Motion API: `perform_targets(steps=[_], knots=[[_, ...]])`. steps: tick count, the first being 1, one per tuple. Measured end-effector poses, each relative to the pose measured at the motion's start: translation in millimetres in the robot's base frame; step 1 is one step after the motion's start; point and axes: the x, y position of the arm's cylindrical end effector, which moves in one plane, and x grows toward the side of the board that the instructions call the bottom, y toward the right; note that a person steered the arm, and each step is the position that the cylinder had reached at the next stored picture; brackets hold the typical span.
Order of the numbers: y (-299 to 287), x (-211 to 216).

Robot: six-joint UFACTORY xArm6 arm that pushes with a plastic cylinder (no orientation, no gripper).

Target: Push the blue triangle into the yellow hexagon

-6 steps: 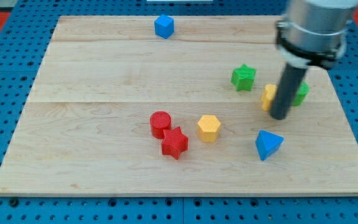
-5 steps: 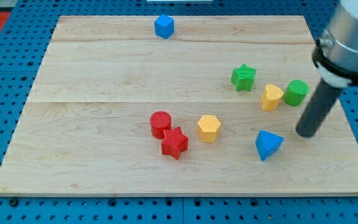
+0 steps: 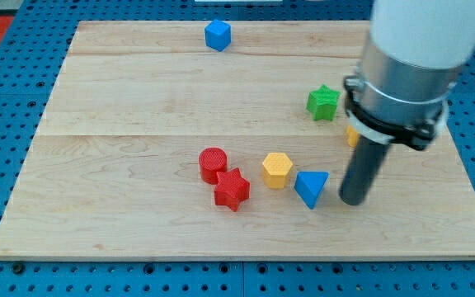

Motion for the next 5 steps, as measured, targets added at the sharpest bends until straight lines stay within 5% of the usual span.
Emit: perform_targets(steps=[3, 4, 5], knots=[[-71, -37], [-9, -17], [-22, 15]])
